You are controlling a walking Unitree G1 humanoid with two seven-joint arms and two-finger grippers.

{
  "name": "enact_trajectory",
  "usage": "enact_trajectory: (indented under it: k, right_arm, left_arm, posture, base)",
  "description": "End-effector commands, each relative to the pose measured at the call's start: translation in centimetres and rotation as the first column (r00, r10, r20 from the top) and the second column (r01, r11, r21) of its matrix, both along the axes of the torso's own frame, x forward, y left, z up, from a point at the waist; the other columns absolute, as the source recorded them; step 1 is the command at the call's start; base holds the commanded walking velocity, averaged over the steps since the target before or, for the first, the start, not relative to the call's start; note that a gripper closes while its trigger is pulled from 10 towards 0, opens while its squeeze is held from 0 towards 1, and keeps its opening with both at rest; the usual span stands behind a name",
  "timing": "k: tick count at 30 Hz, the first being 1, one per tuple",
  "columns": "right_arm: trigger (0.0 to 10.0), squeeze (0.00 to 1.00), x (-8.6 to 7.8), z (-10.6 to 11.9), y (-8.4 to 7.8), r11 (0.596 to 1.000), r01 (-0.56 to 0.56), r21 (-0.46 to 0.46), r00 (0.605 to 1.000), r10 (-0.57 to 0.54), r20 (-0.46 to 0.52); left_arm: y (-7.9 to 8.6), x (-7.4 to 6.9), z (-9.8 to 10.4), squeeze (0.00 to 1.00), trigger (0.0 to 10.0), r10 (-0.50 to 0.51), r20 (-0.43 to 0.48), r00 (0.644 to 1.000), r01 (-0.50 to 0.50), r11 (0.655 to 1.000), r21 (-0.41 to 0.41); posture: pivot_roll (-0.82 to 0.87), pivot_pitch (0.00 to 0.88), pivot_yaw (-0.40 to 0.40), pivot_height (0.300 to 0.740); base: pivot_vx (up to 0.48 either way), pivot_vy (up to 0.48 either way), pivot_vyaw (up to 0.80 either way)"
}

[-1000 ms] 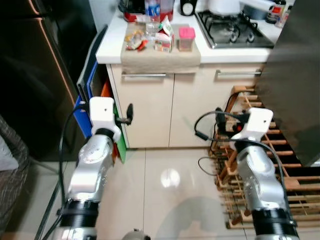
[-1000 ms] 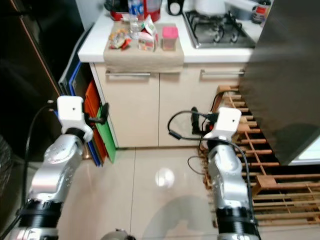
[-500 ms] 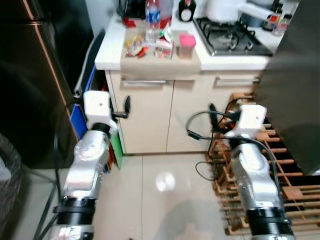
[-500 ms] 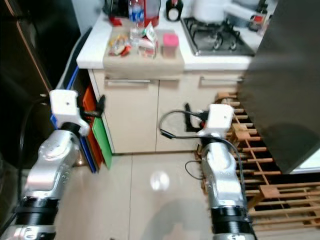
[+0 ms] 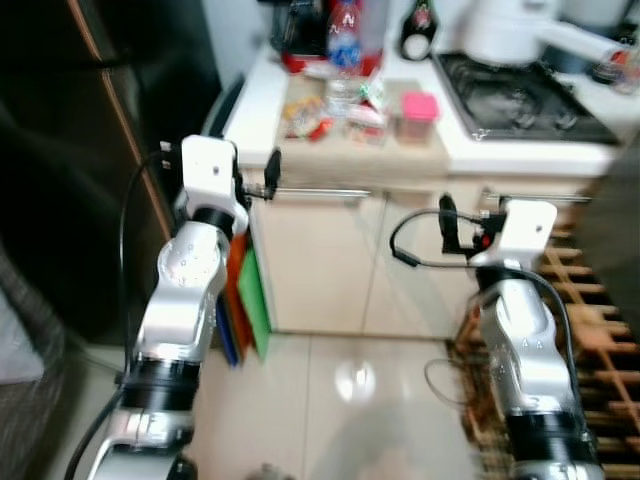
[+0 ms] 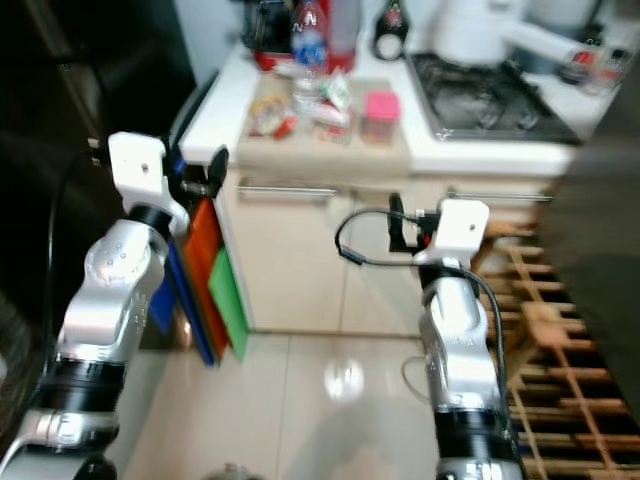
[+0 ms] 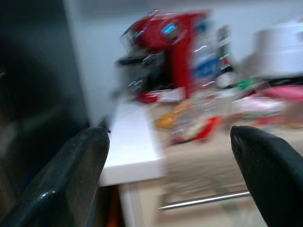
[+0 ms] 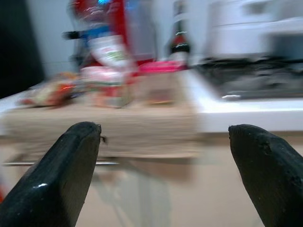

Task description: Restocking fridge

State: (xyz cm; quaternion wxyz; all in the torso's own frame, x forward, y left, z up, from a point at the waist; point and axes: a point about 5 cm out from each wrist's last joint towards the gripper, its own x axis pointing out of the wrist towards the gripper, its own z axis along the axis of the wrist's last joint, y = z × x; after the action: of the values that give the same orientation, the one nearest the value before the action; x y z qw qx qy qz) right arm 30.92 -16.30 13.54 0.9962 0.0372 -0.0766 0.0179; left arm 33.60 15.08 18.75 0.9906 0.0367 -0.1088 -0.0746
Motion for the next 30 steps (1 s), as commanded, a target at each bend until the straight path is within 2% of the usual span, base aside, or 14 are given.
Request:
enact_trajectory:
  k: [1,4,8,10,19,21,24,25,27,29,30]
  right_arm:
    - [10.0,0.12,-0.1,0.3,-0.7,1.000,0.021,-0.010,1.000,-0.021,0.015]
    - [10.0,0.12,-0.1,0.2,-0.8,1.000,0.023,-0.013,1.000,-0.023,0.015]
    - [10.0,0.13,-0.1,0.1,-0.8,1.000,0.021,-0.020,1.000,-0.020,0.005]
    - [10.0,0.13,0.0,0.1,-0.7,1.000,0.015,-0.018,1.000,-0.015,-0.001]
    - [10.0,0.13,0.0,1.3,-0.7,0.998,0.023,-0.050,0.998,-0.021,0.055]
    - [10.0,0.13,-0.1,2.1,-0.7,0.998,0.030,-0.058,0.996,-0.024,0.087]
    - [10.0,0.13,-0.3,4.8,-0.4,0.997,0.028,-0.077,0.982,-0.013,0.189]
    - [10.0,0.13,-0.3,4.8,-0.4,0.997,0.028,-0.077,0.982,-0.013,0.189]
    - [10.0,0.13,-0.6,7.7,-0.5,0.995,0.046,-0.086,0.958,-0.020,0.285]
    - [10.0,0.13,-0.9,9.8,-0.4,0.995,0.052,-0.088,0.936,-0.018,0.351]
    - [10.0,0.13,-1.1,11.5,-0.4,0.995,0.056,-0.084,0.916,-0.017,0.400]
  left_arm:
    - [-0.8,0.1,0.1,0.00,10.0,-0.034,-0.002,0.999,0.034,0.999,-0.005]
    - [-1.0,0.2,-0.3,0.00,10.0,-0.046,-0.031,0.998,0.045,0.999,-0.031]
    - [-1.2,0.4,-0.3,0.00,10.0,-0.053,-0.027,0.998,0.053,0.998,-0.019]
    - [-1.5,0.4,0.1,0.00,10.0,-0.071,-0.004,0.997,0.071,0.997,0.006]
    - [-2.0,0.4,1.1,0.00,10.0,-0.111,0.044,0.993,0.110,0.994,0.015]
    - [-2.1,0.4,1.7,0.00,10.0,-0.118,0.062,0.991,0.118,0.993,0.011]
    - [-2.1,0.8,3.4,0.00,10.0,-0.130,0.112,0.985,0.132,0.991,-0.011]
    - [-2.1,0.8,3.4,0.00,10.0,-0.130,0.112,0.985,0.132,0.991,-0.011]
    - [-2.2,1.0,5.2,0.00,10.0,-0.139,0.169,0.976,0.143,0.990,-0.014]
    - [-1.7,0.9,7.2,0.00,10.0,-0.103,0.260,0.960,0.111,0.994,-0.016]
    - [-1.2,0.7,9.4,0.00,10.0,-0.057,0.362,0.931,0.058,0.998,0.010]
  posture:
    - [0.00,0.000,0.043,0.740]
    - [0.00,0.000,0.045,0.740]
    - [-0.01,0.000,0.045,0.740]
    - [-0.01,0.000,0.045,0.740]
    - [-0.01,0.000,0.047,0.740]
    - [-0.01,0.000,0.049,0.740]
    - [-0.01,0.000,0.049,0.740]
    - [-0.01,0.000,0.049,0.740]
    - [-0.01,0.000,0.052,0.740]
    - [-0.02,0.000,0.057,0.740]
    - [-0.02,0.000,0.059,0.740]
  base:
    - [0.469,0.000,0.00]
    - [0.466,0.000,0.00]
    - [0.468,0.000,-0.13]
    - [0.469,0.000,-0.79]
    - [0.467,0.000,-0.79]
    - [0.469,0.000,-0.79]
    - [0.469,0.000,-0.53]
    - [0.469,0.000,0.00]
    - [0.465,0.000,0.00]
    - [0.469,0.000,0.00]
    - [0.469,0.000,0.00]
